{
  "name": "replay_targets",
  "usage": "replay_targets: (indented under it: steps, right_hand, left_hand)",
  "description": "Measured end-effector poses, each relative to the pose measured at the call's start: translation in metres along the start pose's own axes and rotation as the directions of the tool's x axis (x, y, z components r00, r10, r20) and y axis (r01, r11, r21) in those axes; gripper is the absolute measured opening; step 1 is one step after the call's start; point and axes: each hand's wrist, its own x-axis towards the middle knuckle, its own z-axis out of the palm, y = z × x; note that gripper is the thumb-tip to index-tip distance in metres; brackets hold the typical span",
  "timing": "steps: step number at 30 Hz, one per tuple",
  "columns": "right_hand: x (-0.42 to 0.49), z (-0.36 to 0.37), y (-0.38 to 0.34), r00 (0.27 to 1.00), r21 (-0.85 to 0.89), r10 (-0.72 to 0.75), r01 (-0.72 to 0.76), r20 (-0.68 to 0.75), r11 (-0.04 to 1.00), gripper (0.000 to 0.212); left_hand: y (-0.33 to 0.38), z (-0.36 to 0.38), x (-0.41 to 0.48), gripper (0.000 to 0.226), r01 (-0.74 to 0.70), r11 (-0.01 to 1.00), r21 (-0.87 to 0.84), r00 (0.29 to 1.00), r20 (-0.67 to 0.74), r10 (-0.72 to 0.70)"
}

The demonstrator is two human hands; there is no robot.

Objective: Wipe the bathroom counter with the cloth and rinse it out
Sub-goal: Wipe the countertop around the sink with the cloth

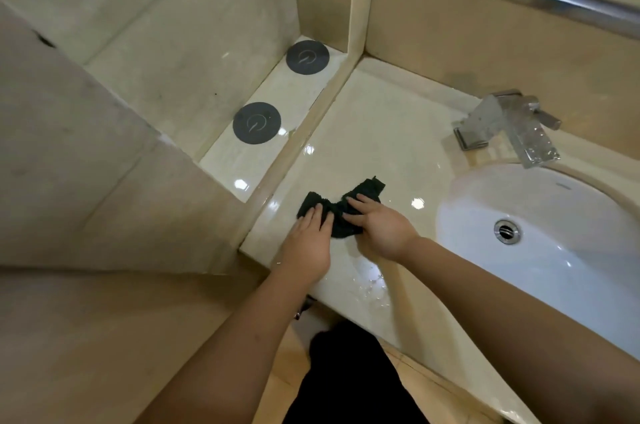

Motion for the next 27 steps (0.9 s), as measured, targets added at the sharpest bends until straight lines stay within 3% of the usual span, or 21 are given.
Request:
replay_targets:
  steps: [6, 14, 21, 27]
  right_hand:
    - [0.015, 0.008, -0.045, 0.977, 0.084, 0.212, -0.209, -0.03, 0.974, 0.066]
    - [0.035, 0.024, -0.074, 0.919, 0.134, 0.372, -0.355, -0.134, 0.925, 0.06]
    - [0.026, 0.027, -0.071, 0.935, 0.128, 0.331, -0.316, -0.127, 0.94, 0.06]
    - [0.029, 0.033, -0.088, 0.988, 0.029, 0.154, -0.153, -0.019, 0.988, 0.06]
  left_hand:
    - [-0.033, -0.003, -0.003, 0.073, 0.06, 0.998, -0.012, 0.998, -0.018, -0.06]
    - [-0.055, -0.02, 0.019, 0.072, -0.042, 0.997, 0.065, 0.998, -0.053, 0.046]
    - [-0.059, -0.015, 0.019, 0.077, 0.07, 0.996, -0.046, 0.996, -0.052, -0.073]
    - [-0.073, -0.001, -0.006, 0.068, 0.119, 0.988, -0.099, 0.989, -0.08, -0.127]
